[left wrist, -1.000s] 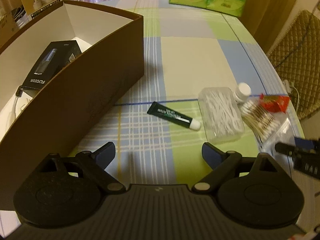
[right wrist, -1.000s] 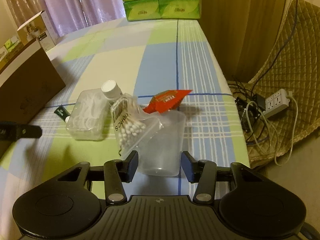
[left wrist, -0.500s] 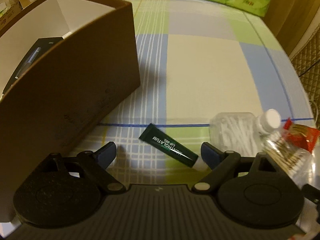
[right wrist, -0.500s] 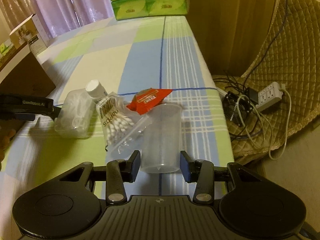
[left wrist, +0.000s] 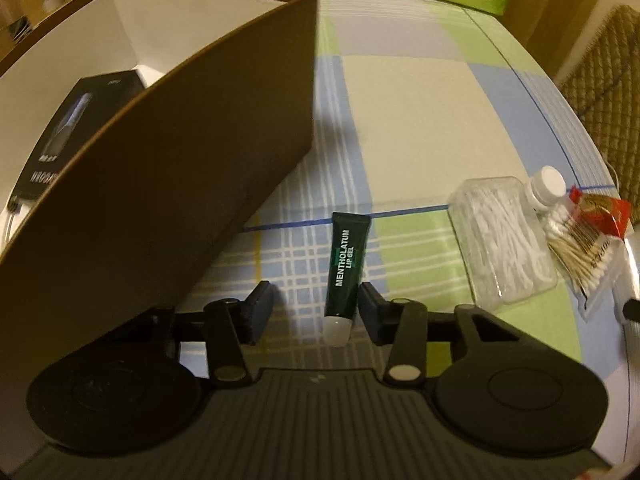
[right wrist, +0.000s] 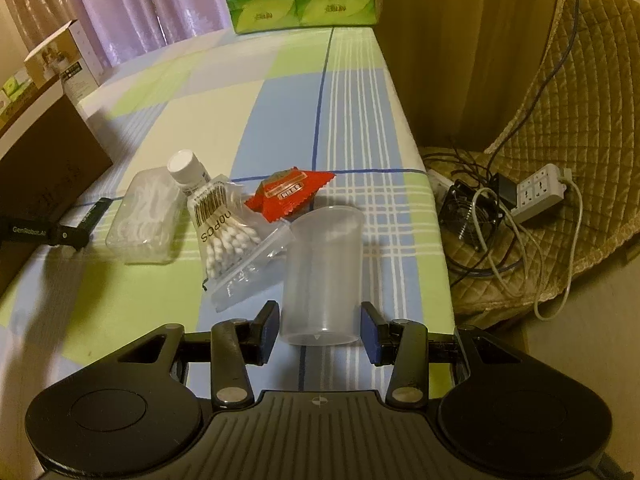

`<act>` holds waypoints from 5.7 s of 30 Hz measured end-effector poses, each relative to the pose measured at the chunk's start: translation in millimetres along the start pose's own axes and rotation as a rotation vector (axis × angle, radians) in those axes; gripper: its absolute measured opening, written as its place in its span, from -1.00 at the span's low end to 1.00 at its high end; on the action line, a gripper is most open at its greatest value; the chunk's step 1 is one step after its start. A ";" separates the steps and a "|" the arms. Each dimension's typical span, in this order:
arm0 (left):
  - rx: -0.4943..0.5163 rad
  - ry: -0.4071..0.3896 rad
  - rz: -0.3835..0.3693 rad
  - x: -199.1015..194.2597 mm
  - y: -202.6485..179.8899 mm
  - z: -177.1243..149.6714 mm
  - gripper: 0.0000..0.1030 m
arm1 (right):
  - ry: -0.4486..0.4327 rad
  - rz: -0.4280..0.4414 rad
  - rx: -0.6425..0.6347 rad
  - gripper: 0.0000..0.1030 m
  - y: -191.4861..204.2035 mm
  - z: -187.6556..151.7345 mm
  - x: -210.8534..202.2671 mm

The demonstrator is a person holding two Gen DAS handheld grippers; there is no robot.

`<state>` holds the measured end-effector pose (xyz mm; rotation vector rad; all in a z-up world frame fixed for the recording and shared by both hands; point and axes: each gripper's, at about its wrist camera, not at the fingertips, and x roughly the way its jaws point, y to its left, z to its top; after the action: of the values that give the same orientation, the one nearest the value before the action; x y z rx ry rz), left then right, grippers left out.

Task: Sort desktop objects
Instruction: 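Grasp the green lip gel tube with the left gripper, then carry the lip gel tube and clear cup over the brown box, then open the left gripper releasing the lip gel while the right releases the cup inside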

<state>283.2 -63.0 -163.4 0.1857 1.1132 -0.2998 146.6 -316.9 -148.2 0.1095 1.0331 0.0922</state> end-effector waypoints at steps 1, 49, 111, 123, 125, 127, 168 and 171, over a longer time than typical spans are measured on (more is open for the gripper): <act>0.015 -0.004 0.000 0.4 -2.0 1.1 -0.21 | 0.000 -0.001 -0.003 -0.23 0.2 0.2 0.1; -0.089 0.038 0.058 -87.3 -3.1 -127.1 -0.75 | 0.064 0.186 -0.192 -0.04 39.8 -51.5 -37.8; -0.144 -0.094 0.042 -121.3 317.5 8.2 -0.75 | 0.026 0.376 -0.517 -0.04 452.5 83.2 64.0; -0.093 -0.020 0.046 -92.5 320.6 13.9 -0.75 | 0.065 0.364 -0.508 -0.04 456.4 82.4 78.6; -0.072 -0.015 0.050 -91.0 319.6 14.2 -0.74 | 0.071 0.366 -0.506 -0.04 455.8 82.1 79.2; -0.052 -0.010 0.052 -89.9 319.1 14.6 -0.74 | 0.072 0.366 -0.505 -0.04 455.5 81.8 79.1; 0.035 -0.031 0.052 -105.4 318.1 8.8 -0.10 | 0.202 0.371 -0.624 0.56 459.4 60.3 74.0; 0.043 -0.036 0.053 -107.0 316.8 8.8 0.00 | 0.197 0.352 -0.638 0.68 457.4 59.4 71.6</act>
<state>351.1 249.1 -64.0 0.2471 1.0654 -0.2789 222.8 142.6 -117.6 -0.3060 1.1272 0.7573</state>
